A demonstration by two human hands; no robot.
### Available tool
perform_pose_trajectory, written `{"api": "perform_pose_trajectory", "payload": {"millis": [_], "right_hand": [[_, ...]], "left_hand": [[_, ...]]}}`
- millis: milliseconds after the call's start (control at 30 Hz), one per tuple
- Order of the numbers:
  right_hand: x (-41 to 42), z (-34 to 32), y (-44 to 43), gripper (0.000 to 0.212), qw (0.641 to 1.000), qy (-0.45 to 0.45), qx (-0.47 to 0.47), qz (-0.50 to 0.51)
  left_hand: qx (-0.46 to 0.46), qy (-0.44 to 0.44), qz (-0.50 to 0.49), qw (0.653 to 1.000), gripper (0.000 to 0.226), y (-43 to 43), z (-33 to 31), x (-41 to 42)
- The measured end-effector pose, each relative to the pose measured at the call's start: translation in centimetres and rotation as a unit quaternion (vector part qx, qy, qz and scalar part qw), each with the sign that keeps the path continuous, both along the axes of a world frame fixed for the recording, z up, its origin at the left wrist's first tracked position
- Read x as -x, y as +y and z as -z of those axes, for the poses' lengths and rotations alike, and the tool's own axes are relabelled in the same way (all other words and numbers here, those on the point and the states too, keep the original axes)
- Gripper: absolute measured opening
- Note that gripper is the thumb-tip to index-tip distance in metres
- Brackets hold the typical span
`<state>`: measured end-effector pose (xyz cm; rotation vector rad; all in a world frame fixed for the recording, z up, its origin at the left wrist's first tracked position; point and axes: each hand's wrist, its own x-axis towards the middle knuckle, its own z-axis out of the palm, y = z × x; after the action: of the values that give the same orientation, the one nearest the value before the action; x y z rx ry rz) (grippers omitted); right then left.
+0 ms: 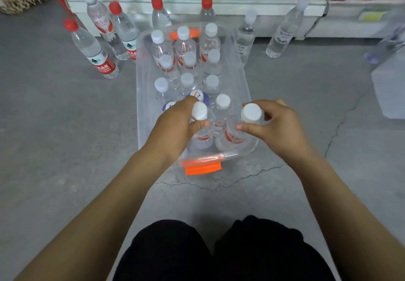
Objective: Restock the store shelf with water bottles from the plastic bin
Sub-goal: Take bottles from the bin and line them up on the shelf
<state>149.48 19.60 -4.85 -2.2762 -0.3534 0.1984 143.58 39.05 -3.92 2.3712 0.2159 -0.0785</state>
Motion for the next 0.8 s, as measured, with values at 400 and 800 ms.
{"api": "perform_pose_trajectory", "payload": {"millis": [400,800], "right_hand": [[-1.4,-29.1,-1.8,0.039,0.995,-0.018,-0.031,0.09],[-1.5,-66.9,-1.0,0.029,0.985,-0.115,-0.12,0.047]], "left_hand": [[0.019,-0.036,-0.059,0.997,0.032,0.7,-30.1,-1.3],[0.148,-0.16,-0.097,0.971,0.016,1.0,-67.7,0.0]]}}
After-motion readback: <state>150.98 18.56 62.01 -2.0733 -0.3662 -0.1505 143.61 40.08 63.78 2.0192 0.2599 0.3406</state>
